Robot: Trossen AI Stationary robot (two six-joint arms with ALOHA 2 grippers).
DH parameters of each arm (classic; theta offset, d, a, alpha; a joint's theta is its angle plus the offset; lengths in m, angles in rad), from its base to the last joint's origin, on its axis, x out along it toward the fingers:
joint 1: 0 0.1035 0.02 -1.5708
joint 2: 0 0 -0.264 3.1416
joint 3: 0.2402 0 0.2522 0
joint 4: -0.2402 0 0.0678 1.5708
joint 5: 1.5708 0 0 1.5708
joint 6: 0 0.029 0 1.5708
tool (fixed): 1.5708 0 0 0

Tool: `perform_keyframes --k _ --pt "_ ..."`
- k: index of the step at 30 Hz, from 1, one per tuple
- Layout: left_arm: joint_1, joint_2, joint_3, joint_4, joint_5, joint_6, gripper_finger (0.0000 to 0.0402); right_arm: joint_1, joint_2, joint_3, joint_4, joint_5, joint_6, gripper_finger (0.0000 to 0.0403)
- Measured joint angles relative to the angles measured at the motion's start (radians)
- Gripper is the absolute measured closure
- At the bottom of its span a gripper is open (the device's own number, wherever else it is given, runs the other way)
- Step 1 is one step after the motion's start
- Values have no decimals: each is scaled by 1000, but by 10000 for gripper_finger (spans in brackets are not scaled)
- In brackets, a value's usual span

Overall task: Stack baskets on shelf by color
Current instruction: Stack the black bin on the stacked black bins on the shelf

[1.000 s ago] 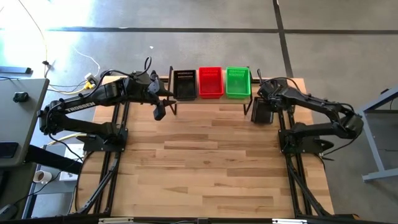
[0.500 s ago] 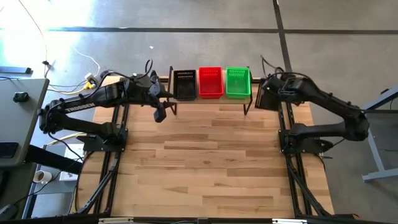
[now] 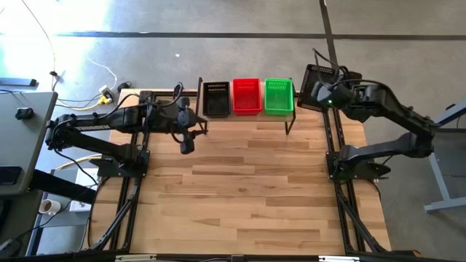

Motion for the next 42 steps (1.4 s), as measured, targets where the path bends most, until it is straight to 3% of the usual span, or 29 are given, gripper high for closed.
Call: perform_keyframes --k 11,22,36,42 --pt "-143 45 0 3 -135 -44 248 243 59 -9 299 11 -170 403" --pt "-319 132 0 -7 -247 -163 248 449 267 -10 525 54 -177 403" --pt "-517 248 0 1 -430 -230 248 506 505 -10 774 41 -173 403" --pt "-567 274 0 44 -456 -255 248 506 586 -10 884 19 -181 403"
